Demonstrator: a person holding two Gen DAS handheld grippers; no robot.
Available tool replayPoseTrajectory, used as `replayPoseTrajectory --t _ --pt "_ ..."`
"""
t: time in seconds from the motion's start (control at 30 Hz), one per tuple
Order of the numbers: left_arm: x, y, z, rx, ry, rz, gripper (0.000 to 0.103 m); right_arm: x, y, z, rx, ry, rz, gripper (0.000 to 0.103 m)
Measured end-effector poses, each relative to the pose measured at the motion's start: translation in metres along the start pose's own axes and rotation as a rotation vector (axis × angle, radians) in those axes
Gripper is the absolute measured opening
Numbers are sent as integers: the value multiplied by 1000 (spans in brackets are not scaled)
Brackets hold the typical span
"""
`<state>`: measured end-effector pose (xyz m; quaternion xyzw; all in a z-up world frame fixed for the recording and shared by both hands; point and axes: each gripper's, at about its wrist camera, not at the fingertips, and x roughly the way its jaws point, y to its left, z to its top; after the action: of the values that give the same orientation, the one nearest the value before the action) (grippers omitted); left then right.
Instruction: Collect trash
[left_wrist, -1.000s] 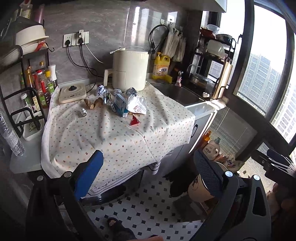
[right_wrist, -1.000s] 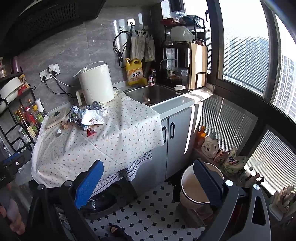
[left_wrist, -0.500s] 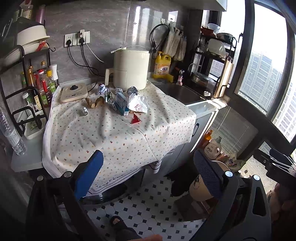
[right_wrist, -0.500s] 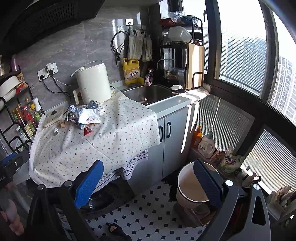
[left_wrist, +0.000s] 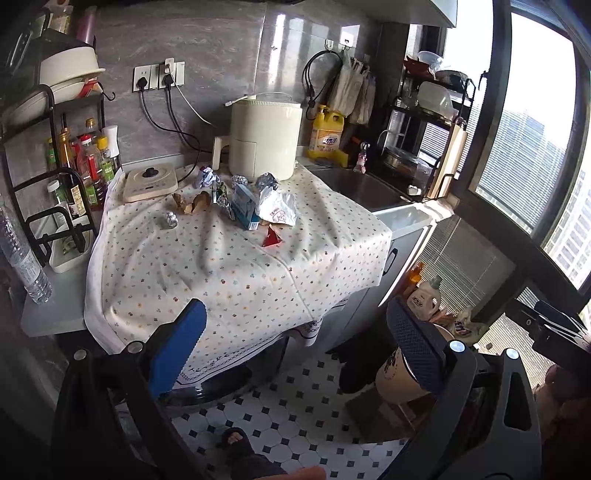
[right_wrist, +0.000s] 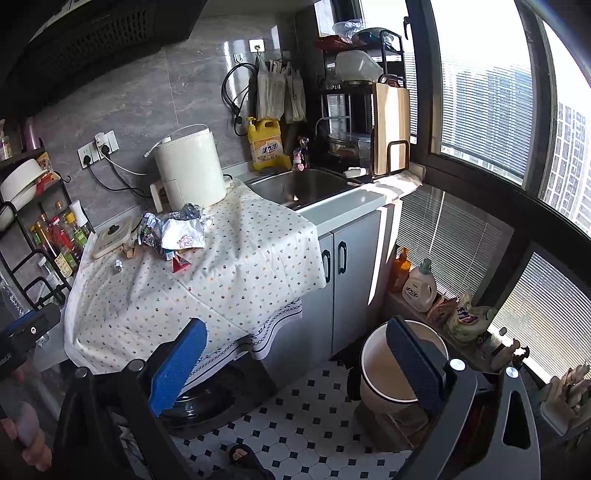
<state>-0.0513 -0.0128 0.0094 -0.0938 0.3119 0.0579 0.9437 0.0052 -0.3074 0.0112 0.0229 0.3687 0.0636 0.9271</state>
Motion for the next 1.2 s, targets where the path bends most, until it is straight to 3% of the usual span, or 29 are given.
replayPoseTrajectory --t 0.3,0.6,1.2 --pt "4 6 -1 -12 6 18 97 14 2 1 6 31 15 95" --pt "32 22 8 -54 35 27 97 44 15 12 -2 62 26 95" --pt "156 95 71 -152 118 72 97 170 95 85 -62 146 96 95"
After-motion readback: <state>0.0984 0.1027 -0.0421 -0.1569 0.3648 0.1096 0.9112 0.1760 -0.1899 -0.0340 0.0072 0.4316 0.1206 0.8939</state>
